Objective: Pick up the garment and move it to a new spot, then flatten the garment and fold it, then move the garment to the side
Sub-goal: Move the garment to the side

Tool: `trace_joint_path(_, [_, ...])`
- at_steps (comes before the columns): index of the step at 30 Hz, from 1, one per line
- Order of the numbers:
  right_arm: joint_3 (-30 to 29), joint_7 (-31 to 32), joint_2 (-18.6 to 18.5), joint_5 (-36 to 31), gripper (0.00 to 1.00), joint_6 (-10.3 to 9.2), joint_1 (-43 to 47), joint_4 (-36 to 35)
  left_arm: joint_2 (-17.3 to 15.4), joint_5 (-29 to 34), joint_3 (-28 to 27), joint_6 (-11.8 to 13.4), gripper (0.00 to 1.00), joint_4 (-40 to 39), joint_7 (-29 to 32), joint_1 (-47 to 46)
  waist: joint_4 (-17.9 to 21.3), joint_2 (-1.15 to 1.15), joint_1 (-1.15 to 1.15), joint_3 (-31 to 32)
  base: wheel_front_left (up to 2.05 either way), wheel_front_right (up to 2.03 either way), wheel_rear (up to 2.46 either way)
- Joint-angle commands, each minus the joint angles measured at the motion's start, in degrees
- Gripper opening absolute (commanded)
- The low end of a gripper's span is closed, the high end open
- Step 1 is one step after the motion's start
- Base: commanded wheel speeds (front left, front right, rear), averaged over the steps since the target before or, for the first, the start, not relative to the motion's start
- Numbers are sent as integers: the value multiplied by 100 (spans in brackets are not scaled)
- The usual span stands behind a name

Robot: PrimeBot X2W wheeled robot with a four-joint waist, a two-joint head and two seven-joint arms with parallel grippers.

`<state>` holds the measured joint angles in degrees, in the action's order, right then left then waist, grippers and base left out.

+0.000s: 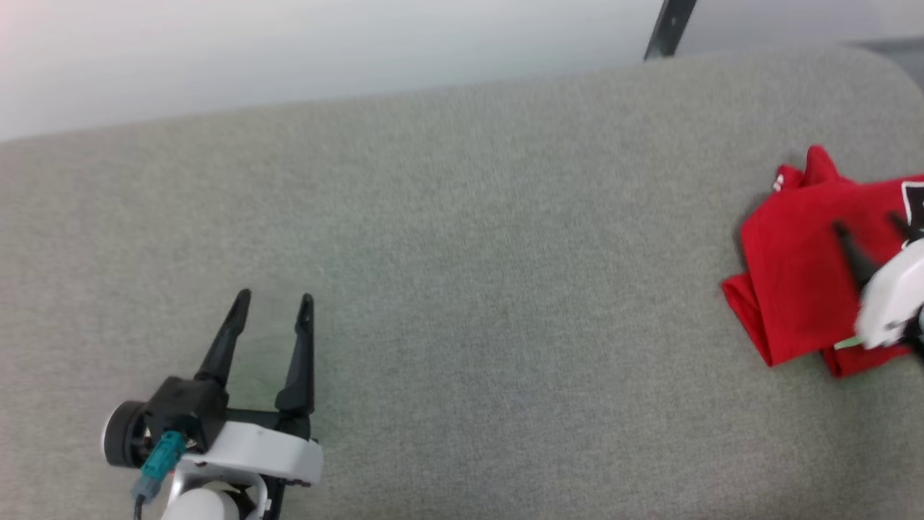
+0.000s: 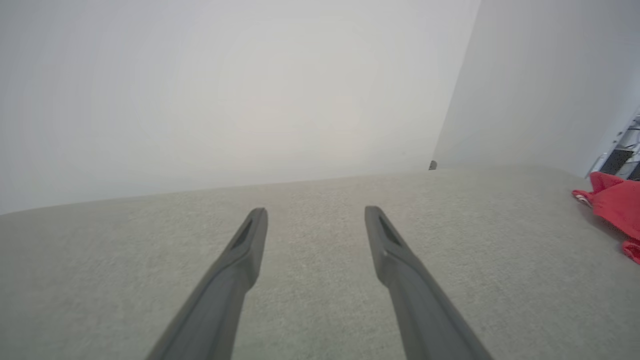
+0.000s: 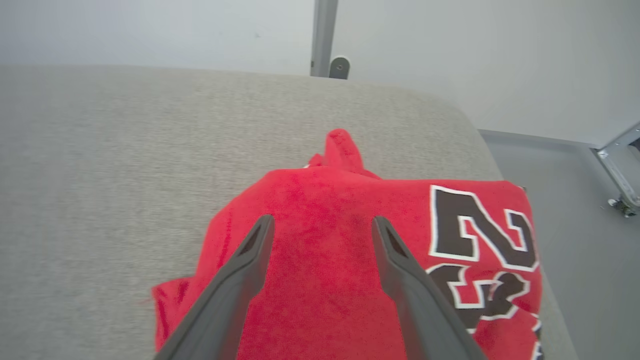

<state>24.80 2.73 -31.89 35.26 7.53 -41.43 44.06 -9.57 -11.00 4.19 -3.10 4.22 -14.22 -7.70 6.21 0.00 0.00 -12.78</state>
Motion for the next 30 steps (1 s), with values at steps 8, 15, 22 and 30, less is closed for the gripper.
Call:
trace_joint_path(8, [260, -522, 474, 58, 100, -10, 682, -497, -127, -120, -148, 31, 100, 356, -38, 173, -221, 0, 0, 826, 0, 0, 0])
trace_joint_path(15, [-158, -923, 771, 18, 100, -10, 1316, -779, -162, -196, -190, 79, 100, 472, -34, 508, -253, 0, 0, 1217, 0, 0, 0])
trace_joint_path(22, [-855, -1083, 911, -201, 100, -10, 2076, -1318, -58, -333, -252, 190, 100, 319, -49, 1097, -275, 0, 0, 1445, 0, 0, 0])
trace_joint_path(30, [-1653, -669, 1066, -571, 100, -10, 3118, -2481, 79, -346, -192, 276, 100, -95, -78, 1824, -383, 0, 0, 1614, 0, 0, 0])
